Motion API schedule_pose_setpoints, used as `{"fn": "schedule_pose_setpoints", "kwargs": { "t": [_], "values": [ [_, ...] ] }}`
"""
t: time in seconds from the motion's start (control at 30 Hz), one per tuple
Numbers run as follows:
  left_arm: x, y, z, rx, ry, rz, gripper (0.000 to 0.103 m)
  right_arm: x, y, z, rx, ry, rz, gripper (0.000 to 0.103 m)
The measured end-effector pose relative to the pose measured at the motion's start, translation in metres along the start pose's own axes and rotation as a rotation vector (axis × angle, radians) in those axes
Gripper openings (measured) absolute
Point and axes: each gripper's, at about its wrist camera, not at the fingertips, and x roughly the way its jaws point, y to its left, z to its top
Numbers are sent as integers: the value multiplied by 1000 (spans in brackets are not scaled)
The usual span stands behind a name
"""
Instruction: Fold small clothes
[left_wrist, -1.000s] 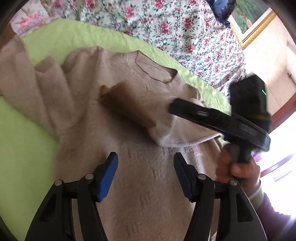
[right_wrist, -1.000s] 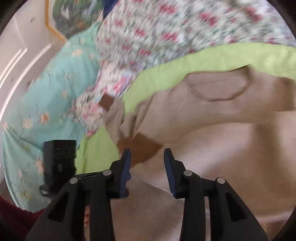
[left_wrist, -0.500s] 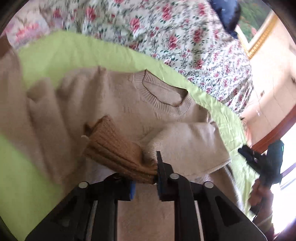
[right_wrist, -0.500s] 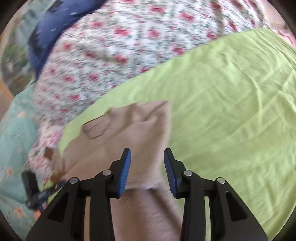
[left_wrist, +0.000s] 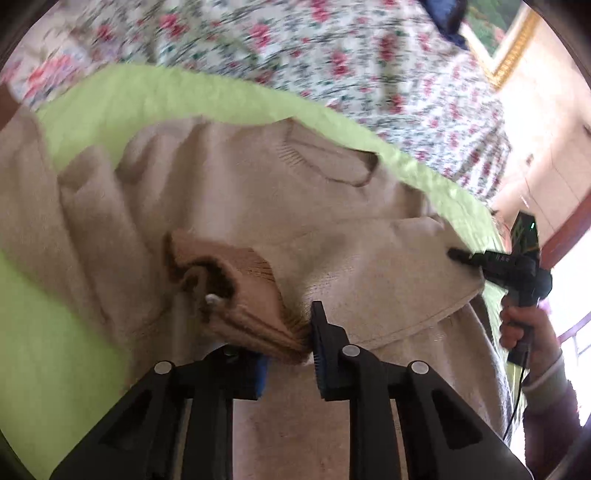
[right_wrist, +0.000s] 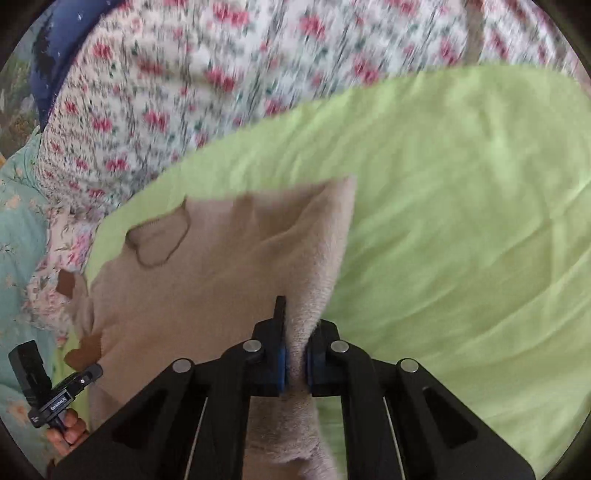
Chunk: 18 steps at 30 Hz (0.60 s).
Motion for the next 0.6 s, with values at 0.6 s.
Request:
{"fn": "schedule_pose_setpoints", "kwargs": {
  "t": [0.6],
  "values": [
    [21,3,-3,-19,41,15,18,4,36,-63,-151,100,-130,21]
  ]
}}
